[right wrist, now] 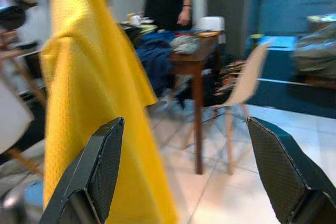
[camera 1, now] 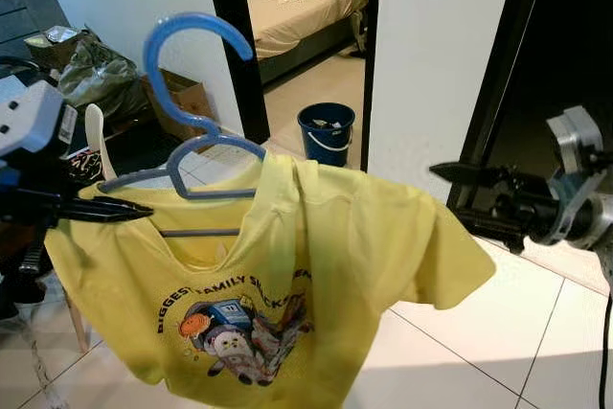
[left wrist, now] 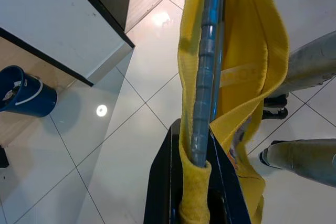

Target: Hang hanger

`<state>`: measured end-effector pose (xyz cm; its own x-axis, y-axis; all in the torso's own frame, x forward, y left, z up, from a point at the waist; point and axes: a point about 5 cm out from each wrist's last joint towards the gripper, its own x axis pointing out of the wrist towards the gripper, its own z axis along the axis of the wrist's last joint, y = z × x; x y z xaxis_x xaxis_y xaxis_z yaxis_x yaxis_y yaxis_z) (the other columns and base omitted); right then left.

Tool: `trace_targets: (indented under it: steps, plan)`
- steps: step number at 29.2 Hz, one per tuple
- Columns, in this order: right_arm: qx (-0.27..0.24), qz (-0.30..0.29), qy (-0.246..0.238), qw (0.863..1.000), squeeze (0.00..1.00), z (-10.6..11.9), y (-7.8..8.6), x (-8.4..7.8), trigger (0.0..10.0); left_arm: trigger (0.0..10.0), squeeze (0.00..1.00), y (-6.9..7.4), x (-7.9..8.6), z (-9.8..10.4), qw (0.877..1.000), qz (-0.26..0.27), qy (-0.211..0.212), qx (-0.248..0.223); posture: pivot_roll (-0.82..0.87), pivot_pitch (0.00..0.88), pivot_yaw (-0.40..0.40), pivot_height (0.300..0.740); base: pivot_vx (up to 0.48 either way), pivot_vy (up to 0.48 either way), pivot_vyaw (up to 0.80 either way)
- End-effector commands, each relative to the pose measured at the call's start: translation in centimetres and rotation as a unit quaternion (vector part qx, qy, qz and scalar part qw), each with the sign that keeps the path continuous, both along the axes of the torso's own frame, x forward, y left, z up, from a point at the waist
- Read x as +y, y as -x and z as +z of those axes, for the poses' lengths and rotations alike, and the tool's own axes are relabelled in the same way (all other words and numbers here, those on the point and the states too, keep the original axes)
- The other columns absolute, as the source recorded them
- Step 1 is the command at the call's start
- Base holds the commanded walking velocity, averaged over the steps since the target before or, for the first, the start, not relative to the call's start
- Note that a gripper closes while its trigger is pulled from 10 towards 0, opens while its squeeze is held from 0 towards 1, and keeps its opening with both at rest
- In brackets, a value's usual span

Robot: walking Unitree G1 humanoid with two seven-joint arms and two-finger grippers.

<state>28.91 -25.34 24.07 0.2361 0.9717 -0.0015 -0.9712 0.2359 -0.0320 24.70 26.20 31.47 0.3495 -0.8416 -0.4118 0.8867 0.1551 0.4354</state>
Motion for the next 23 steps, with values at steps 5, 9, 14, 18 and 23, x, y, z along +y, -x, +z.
trace_targets:
  steps: [5, 9, 14, 18, 23]
  plan:
    - [-0.025, 0.000, -0.026, 0.999, 0.00, 1.6, -0.4, 0.1, 10.0, 0.0, 0.00, 0.3, 0.7, 0.6, 1.000, 0.013, -0.009, -0.003, 0.00, 0.000, 0.077, 0.740, 0.000, 0.000, 0.00]
    - [-0.039, -0.004, -0.056, 0.998, 0.00, 2.9, -0.4, -0.4, 10.0, 0.0, 0.00, 0.0, 1.1, 0.4, 0.999, 0.033, -0.011, -0.008, -0.01, 0.000, 0.074, 0.740, 0.000, 0.000, 0.00]
    - [-0.044, 0.003, -0.051, 0.998, 0.00, 3.2, -0.2, -0.2, 10.0, 1.7, 0.00, -0.5, 1.6, 0.2, 0.998, 0.056, -0.012, -0.020, -0.01, 0.000, 0.073, 0.740, 0.000, 0.000, 0.00]
    - [-0.045, 0.020, -0.055, 0.997, 0.00, 3.4, 0.0, 0.5, 10.0, 5.6, 0.00, -0.7, 1.8, 0.3, 0.997, 0.065, -0.006, -0.028, -0.01, 0.000, 0.072, 0.740, 0.000, 0.000, 0.00]
    - [-0.052, 0.039, -0.021, 0.998, 0.00, 2.9, 0.1, 2.0, 10.0, 9.5, 0.00, -1.0, 1.7, 0.6, 0.997, 0.066, -0.003, -0.040, -0.01, 0.000, 0.071, 0.740, 0.000, 0.000, 0.00]
